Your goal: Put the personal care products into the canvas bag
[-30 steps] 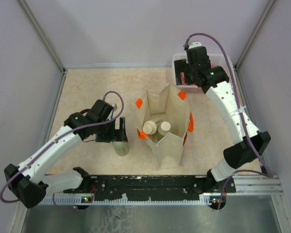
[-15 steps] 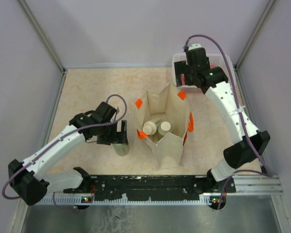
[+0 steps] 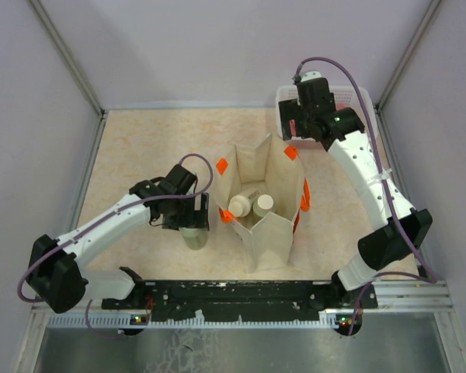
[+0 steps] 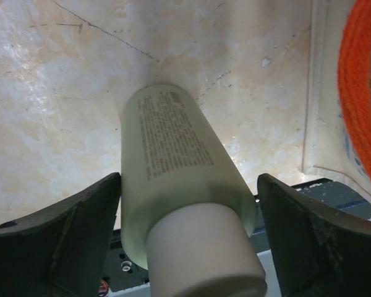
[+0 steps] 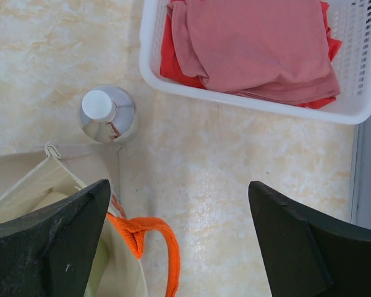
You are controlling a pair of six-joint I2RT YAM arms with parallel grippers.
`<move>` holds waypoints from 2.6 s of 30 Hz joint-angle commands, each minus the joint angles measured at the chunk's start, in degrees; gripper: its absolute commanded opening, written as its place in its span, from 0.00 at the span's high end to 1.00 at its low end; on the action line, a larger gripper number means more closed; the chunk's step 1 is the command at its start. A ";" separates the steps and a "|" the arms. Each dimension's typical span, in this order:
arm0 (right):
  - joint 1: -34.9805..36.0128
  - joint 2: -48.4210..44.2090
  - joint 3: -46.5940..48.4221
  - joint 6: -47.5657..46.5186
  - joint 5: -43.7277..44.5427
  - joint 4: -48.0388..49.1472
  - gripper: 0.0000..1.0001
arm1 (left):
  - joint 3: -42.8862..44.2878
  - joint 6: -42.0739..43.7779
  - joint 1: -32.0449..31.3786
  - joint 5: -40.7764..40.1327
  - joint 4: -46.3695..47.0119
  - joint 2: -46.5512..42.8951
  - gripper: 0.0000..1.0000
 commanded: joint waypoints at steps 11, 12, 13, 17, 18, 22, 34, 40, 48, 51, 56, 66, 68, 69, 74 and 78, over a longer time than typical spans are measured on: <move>-0.48 -0.80 2.65 -1.46 1.56 0.99 0.07 | -2.10 -0.44 -0.28 0.94 2.81 -0.64 1.00; -0.48 -0.67 2.67 -1.47 1.52 0.99 0.07 | -1.70 -0.39 -0.28 0.88 3.00 -1.06 1.00; -0.47 -0.66 2.67 -1.50 1.52 0.99 0.07 | -1.00 -0.15 -0.28 0.77 3.08 -1.50 1.00; -0.48 -0.66 2.82 -1.51 1.34 0.87 0.07 | 4.21 0.71 -0.20 -1.96 2.68 -2.49 1.00; -0.40 -0.73 2.91 -1.50 1.42 0.82 0.07 | 5.83 0.92 -0.20 -2.89 1.68 -2.17 1.00; -0.48 -0.95 3.51 -1.75 1.67 0.32 0.07 | 13.57 1.08 -0.19 -8.27 -4.38 -0.98 1.00; -0.48 -3.45 1.57 -1.77 2.49 0.12 0.07 | 29.03 5.73 -0.19 -26.69 -6.44 -5.86 1.00; -0.47 -3.39 1.57 -1.50 2.20 0.03 0.07 | 32.00 14.21 -0.19 -21.45 4.04 -10.72 1.00; -0.44 -3.12 1.64 -1.37 2.34 -0.39 0.07 | 30.06 21.93 -0.28 -0.96 19.26 -10.57 1.00; -0.45 -3.24 0.79 -1.03 2.38 -0.42 0.07 | 29.80 22.25 -0.36 6.37 23.97 -9.02 1.00; -0.45 -3.53 -0.26 -0.23 0.47 -1.88 0.07 | 27.83 21.47 -1.68 15.29 31.57 -5.73 1.00; -0.39 -10.78 -12.11 3.82 -11.91 -3.14 0.10 | 24.10 19.72 -5.81 22.43 35.53 2.51 1.00; -0.39 -12.47 -14.04 4.11 -12.71 -3.21 0.11 | 22.44 19.63 -6.56 22.69 35.53 3.48 1.00; -0.39 -13.26 -14.80 4.12 -12.80 -3.37 0.11 | 21.35 19.55 -6.94 22.92 35.53 3.93 1.00; -0.39 -14.71 -17.88 3.43 -14.72 -4.33 0.18 | 18.30 19.66 -8.68 23.49 35.53 6.04 1.00; -0.39 -14.97 -21.88 4.13 -16.20 -2.47 0.48 | 17.82 21.07 -9.92 22.94 33.51 8.24 1.00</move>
